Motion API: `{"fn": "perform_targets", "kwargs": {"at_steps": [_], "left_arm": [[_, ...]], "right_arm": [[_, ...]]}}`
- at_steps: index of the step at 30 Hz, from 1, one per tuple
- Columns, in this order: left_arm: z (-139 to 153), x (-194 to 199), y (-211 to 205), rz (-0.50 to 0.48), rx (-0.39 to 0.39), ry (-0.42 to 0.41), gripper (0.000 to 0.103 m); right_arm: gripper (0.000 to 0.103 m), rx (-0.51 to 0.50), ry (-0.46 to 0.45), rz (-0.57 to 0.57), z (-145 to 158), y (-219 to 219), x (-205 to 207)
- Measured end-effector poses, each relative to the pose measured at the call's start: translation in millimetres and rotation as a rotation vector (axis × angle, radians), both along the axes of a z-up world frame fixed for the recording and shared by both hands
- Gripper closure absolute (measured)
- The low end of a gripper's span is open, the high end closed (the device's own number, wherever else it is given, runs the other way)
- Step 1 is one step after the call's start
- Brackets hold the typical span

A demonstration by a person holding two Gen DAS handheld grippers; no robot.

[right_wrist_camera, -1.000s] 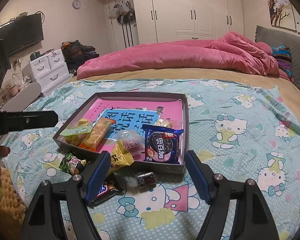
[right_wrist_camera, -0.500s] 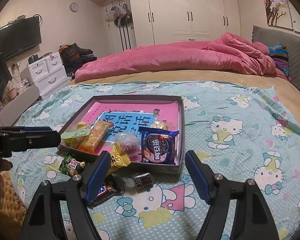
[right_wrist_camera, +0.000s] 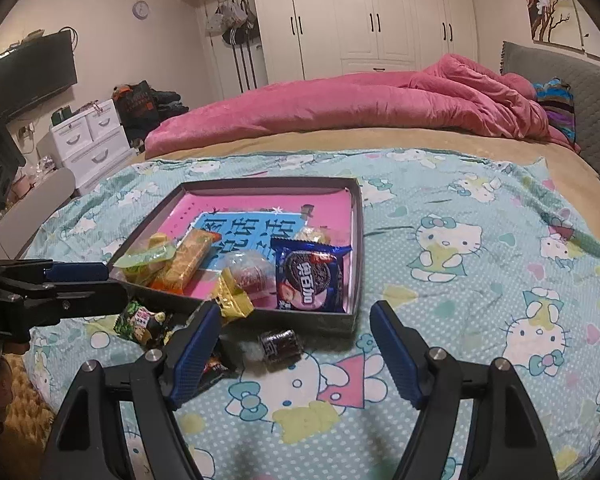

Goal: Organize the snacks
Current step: 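Withdraw both open tools from the tray toward the loose snacks beside it, then grasp the gold wafer bar with left tool while right grasps the dark wrapped chocolate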

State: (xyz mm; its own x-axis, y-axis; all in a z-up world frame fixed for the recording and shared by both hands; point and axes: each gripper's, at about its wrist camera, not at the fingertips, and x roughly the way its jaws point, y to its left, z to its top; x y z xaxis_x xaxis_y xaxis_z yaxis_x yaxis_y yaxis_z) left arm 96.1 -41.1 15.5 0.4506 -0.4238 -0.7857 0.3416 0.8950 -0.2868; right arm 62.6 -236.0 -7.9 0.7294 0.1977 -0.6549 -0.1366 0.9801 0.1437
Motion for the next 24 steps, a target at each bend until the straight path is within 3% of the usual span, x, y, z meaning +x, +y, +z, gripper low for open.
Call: {"fn": "perform_targets", "kwargs": {"at_steps": [24], "left_arm": [[-48, 13, -13, -0.052, 0.025, 0.128, 0.024]], "right_arm": [[0.027, -0.085, 0.151, 0.047, -42, 11, 16]]}}
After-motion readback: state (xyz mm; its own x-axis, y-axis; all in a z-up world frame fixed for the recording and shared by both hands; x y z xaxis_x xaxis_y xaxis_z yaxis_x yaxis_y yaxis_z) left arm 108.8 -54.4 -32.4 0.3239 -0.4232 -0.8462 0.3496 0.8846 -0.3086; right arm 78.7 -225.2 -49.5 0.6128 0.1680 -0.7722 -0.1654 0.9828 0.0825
